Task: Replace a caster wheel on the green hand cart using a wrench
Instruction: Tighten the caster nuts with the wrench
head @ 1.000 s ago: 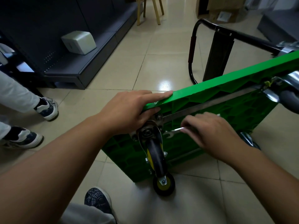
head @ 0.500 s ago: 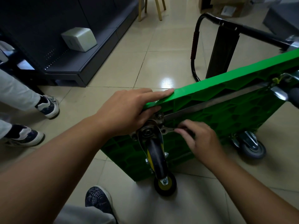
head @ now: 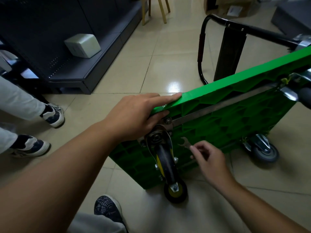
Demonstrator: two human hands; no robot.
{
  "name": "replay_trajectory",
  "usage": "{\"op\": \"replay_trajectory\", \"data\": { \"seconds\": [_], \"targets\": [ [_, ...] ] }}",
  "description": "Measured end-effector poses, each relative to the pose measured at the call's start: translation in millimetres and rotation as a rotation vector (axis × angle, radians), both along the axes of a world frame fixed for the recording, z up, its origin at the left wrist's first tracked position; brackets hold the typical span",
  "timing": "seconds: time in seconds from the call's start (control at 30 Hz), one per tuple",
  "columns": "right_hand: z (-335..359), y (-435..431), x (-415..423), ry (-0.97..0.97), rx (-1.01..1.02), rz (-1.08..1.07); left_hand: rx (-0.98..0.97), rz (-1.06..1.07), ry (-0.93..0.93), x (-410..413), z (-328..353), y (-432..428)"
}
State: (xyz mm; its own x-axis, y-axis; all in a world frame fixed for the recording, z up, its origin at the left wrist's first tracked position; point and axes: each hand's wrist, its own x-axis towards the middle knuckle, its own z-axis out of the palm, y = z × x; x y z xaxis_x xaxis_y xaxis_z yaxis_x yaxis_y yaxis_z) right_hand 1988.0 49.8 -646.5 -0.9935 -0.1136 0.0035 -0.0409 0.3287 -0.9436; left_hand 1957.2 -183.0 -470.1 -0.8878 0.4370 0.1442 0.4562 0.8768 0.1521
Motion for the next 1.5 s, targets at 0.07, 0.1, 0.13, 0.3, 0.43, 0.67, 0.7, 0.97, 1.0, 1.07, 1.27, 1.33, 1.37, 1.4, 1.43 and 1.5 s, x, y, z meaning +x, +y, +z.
{"op": "replay_trajectory", "data": {
  "seconds": [0.07,0.1,0.13,0.3,0.43,0.67,0.7,0.97,1.0,1.07,1.27,1.33,1.37,1.4,1.43,1.5],
  "targets": [
    [17,20,-15,0.317,0.303,0.047,0.008,0.0,0.01,0,1,0],
    [28,26,-23,0.517,0.437,0.088,0.012,-0.001,0.012,0,1,0],
    [43,29,-31,0.687,0.542,0.151,0.017,0.0,0.013,0,0,0],
    [94,16,-54,1.029,0.804,0.322,0.018,-0.001,0.016,0,0,1],
    [97,3,-52,1.032,0.847,0.318,0.013,-0.004,0.009,-1,0,0],
    [85,4,-55,1.078,0.857,0.227,-0.022,-0.009,0.025,-1,-2,-1],
    [81,5,-57,1.066,0.847,0.218,-0.023,-0.009,0.022,-1,-1,0],
    [16,-21,-26,0.258,0.221,0.038,-0.031,-0.001,0.044,1,-2,0],
    [10,-31,-20,0.116,0.082,0.02,-0.03,0.0,0.047,1,-3,0],
    [3,-51,-6,-0.107,-0.152,-0.008,-0.025,-0.001,0.048,0,-3,1],
    [4,-72,21,-0.491,-0.592,0.057,-0.016,-0.004,0.029,1,-1,1],
    [-5,-44,19,-0.323,-0.251,0.11,-0.019,-0.001,0.017,1,-1,1],
    [-10,-26,15,-0.215,0.071,0.192,-0.022,0.001,0.014,1,-1,1],
    [-12,-8,10,-0.116,0.439,0.285,-0.025,0.001,0.014,1,-1,1],
    [-10,7,5,-0.027,0.757,0.338,-0.028,-0.001,0.014,1,-1,1],
    [6,26,-9,0.16,1.002,0.309,-0.025,-0.003,0.013,1,0,0]
  ]
}}
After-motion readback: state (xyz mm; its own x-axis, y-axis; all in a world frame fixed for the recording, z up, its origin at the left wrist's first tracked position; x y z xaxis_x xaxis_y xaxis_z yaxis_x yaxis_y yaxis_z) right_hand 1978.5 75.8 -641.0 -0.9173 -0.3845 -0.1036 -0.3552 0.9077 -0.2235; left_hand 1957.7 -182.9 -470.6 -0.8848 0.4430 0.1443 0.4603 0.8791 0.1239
